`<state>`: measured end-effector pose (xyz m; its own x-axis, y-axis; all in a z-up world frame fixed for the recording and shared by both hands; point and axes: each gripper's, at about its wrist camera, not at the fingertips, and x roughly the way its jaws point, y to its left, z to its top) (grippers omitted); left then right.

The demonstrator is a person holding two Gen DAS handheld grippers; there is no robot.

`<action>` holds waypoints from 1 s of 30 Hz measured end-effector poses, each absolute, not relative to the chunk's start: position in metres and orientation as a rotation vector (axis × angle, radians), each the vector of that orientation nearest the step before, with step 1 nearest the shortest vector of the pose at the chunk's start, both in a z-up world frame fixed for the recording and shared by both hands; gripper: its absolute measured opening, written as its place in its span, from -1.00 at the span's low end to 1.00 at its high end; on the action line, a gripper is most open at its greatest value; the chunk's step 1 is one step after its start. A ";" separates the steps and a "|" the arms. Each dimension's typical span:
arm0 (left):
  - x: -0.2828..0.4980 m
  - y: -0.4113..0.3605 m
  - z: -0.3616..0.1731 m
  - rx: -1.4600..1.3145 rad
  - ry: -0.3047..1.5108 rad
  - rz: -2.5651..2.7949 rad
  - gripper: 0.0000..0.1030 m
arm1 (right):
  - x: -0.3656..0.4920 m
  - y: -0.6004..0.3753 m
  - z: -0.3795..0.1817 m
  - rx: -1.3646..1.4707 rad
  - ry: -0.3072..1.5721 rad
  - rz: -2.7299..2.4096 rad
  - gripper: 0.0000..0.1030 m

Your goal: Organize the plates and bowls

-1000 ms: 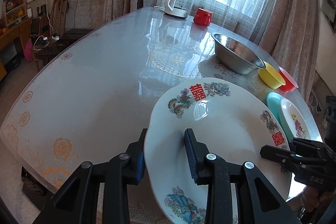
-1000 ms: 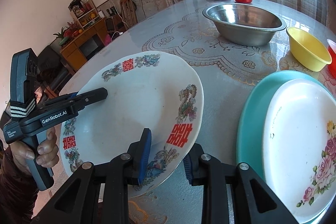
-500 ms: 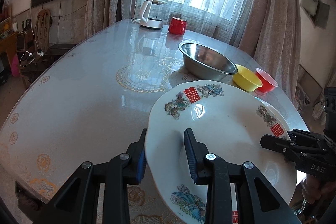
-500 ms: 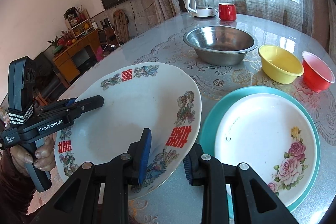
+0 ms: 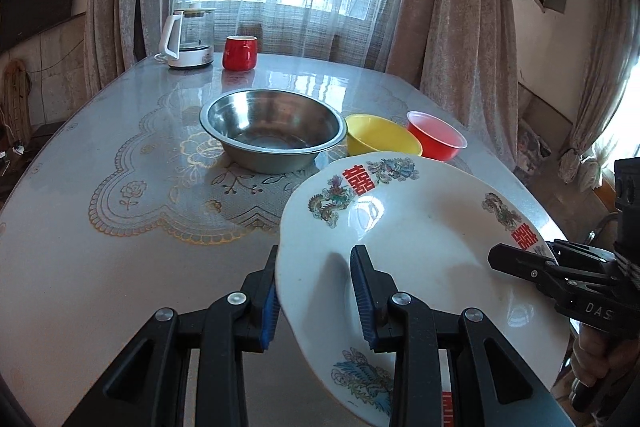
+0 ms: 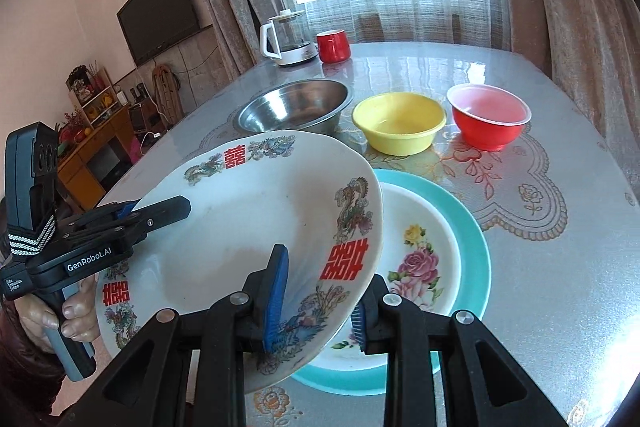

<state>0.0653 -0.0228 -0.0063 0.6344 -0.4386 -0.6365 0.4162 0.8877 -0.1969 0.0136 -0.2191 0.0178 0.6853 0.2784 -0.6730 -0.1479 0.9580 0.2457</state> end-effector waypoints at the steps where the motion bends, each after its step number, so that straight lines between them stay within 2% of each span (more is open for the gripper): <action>1: 0.068 -0.030 -0.006 -0.024 0.734 -0.500 -0.37 | 0.014 -0.225 0.017 0.180 0.781 0.225 -0.46; 12: 0.089 -0.076 -0.008 0.032 0.753 -0.570 -0.37 | 0.028 -0.268 0.004 0.223 0.794 0.100 -0.46; 20: 0.090 -0.076 -0.031 0.030 0.821 -0.565 -0.37 | 0.026 -0.265 -0.013 0.204 0.824 0.084 -0.45; 30: 0.086 -0.077 -0.036 0.044 0.817 -0.548 -0.39 | 0.027 -0.267 -0.023 0.219 0.834 0.078 -0.45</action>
